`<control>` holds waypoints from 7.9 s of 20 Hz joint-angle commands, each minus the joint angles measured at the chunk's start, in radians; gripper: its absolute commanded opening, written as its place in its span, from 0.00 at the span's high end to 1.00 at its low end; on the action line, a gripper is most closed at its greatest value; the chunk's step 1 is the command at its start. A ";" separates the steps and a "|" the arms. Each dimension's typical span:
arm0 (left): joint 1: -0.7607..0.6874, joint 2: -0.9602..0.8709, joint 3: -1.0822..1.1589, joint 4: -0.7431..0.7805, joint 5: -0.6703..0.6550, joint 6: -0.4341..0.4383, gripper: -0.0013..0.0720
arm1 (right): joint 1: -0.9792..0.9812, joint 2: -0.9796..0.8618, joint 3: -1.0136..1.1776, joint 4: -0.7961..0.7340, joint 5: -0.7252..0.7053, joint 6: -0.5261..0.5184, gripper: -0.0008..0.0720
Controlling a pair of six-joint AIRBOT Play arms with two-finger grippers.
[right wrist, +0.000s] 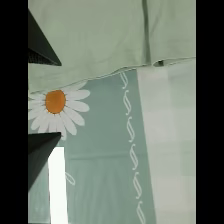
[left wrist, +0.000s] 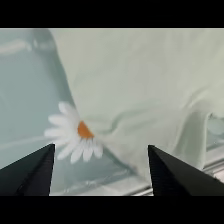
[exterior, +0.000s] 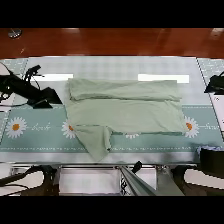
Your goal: Fold the shirts.
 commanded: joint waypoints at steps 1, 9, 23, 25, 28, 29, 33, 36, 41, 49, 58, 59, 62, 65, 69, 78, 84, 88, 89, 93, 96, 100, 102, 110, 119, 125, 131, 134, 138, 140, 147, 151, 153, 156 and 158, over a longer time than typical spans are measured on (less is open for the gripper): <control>0.003 0.150 -0.246 0.002 0.034 0.021 0.00 | -0.017 0.034 -0.110 0.049 0.006 0.003 0.30; -0.130 0.213 -0.559 -0.117 0.286 0.061 0.00 | 0.035 0.034 -0.179 0.054 -0.063 -0.022 0.30; -0.417 0.073 -0.563 -0.265 0.602 -0.037 0.95 | -0.014 0.034 -0.239 0.051 -0.037 -0.014 0.30; -0.396 0.079 -0.563 -0.265 0.573 -0.001 0.95 | -0.087 0.034 -0.321 0.136 -0.031 -0.037 0.23; -0.371 0.089 -0.563 -0.265 0.554 0.010 0.95 | -0.203 0.034 -0.439 0.264 -0.038 -0.097 0.22; -0.365 0.091 -0.563 -0.265 0.547 0.010 0.95 | -0.230 0.034 -0.467 0.293 -0.058 -0.108 0.22; -0.361 0.091 -0.563 -0.266 0.544 0.010 0.95 | -0.243 0.034 -0.558 0.260 -0.140 -0.124 0.22; -0.361 0.091 -0.563 -0.266 0.544 0.010 0.95 | -0.243 0.034 -0.623 0.261 -0.195 -0.123 0.23; -0.361 0.091 -0.563 -0.266 0.568 0.009 0.95 | -0.213 0.034 -0.709 0.322 -0.287 -0.123 0.24; -0.333 0.103 -0.486 -0.261 0.529 0.056 0.95 | -0.038 0.047 -0.632 0.419 -0.378 -0.090 0.97; -0.132 0.079 0.002 -0.255 0.547 0.123 0.95 | 0.052 0.051 -0.346 0.616 -0.646 -0.107 0.97; -0.139 0.031 0.043 -0.257 0.543 0.122 0.95 | 0.082 0.023 -0.326 0.601 -0.678 -0.105 0.97; -0.149 -0.114 0.147 -0.258 0.526 0.122 0.95 | 0.142 -0.075 -0.259 0.565 -0.747 -0.073 0.97; -0.149 -0.248 0.254 -0.258 0.491 0.122 0.94 | 0.150 -0.160 -0.208 0.566 -0.797 -0.043 0.97; -0.150 -0.388 0.375 -0.259 0.462 0.121 0.91 | 0.152 -0.235 -0.184 0.566 -0.806 -0.044 0.97; -0.136 -0.496 0.416 -0.238 0.293 0.077 0.33 | 0.148 -0.285 -0.184 0.496 -0.732 -0.047 0.78; -0.041 -0.484 0.417 -0.232 0.034 0.077 0.33 | 0.089 -0.178 -0.184 0.231 -0.652 -0.027 0.30; -0.035 -0.417 0.417 -0.233 0.043 0.100 0.33 | -0.021 -0.193 -0.185 0.450 -0.530 -0.095 0.22; -0.036 -0.395 0.417 -0.243 0.056 0.100 0.33 | -0.043 -0.212 -0.185 0.529 -0.497 -0.122 0.16; -0.050 -0.317 0.417 -0.263 0.108 0.100 0.33 | -0.039 -0.312 -0.185 0.667 -0.404 -0.150 0.16; -0.065 -0.275 0.417 -0.277 0.124 0.100 0.33 | 0.019 -0.383 -0.185 0.780 -0.439 -0.158 0.16; -0.091 -0.237 0.417 -0.291 0.130 0.099 0.34 | 0.111 -0.410 -0.185 0.899 -0.639 -0.148 0.19; -0.102 -0.230 0.417 -0.309 0.130 0.099 0.34 | 0.148 -0.410 -0.185 0.962 -0.713 -0.148 0.39; -0.165 -0.229 0.417 -0.338 0.147 0.094 0.36 | 0.187 -0.312 -0.185 0.954 -0.620 -0.222 0.97; -0.521 -0.233 0.416 -0.336 0.457 0.041 0.95 | 0.188 0.089 -0.185 0.765 -0.465 -0.189 0.97; -0.780 -0.285 0.414 -0.336 0.677 0.008 0.95 | 0.189 0.287 -0.185 0.652 -0.302 -0.085 0.97; -0.933 -0.375 0.414 -0.337 0.783 -0.066 0.95 | 0.188 0.454 -0.185 0.508 -0.193 0.018 0.97; -1.003 -0.427 0.414 -0.349 0.789 -0.127 0.95 | 0.188 0.500 -0.185 0.483 -0.190 0.038 0.97; -1.061 -0.490 0.415 -0.449 0.831 -0.126 0.95 | 0.188 0.519 -0.185 0.476 -0.186 0.047 0.97; -1.045 -0.495 0.417 -0.464 0.851 -0.122 0.95 | 0.188 0.519 -0.185 0.462 -0.185 0.046 0.97; -0.784 -0.291 0.417 -0.355 0.771 -0.042 0.95 | 0.272 0.515 -0.257 0.373 -0.276 0.048 0.97; -0.624 -0.043 0.417 -0.178 0.692 -0.043 0.95 | 0.508 0.418 -0.280 0.365 -0.534 0.113 0.97; -0.556 0.085 0.417 -0.122 0.645 -0.043 0.95 | 0.620 0.336 -0.280 0.366 -0.692 0.153 0.97; -0.480 0.258 0.417 -0.092 0.582 -0.043 0.95 | 0.773 0.178 -0.280 0.381 -0.845 0.195 0.97; -0.447 0.359 0.417 -0.076 0.541 -0.043 0.95 | 0.866 0.070 -0.280 0.418 -0.933 0.198 0.97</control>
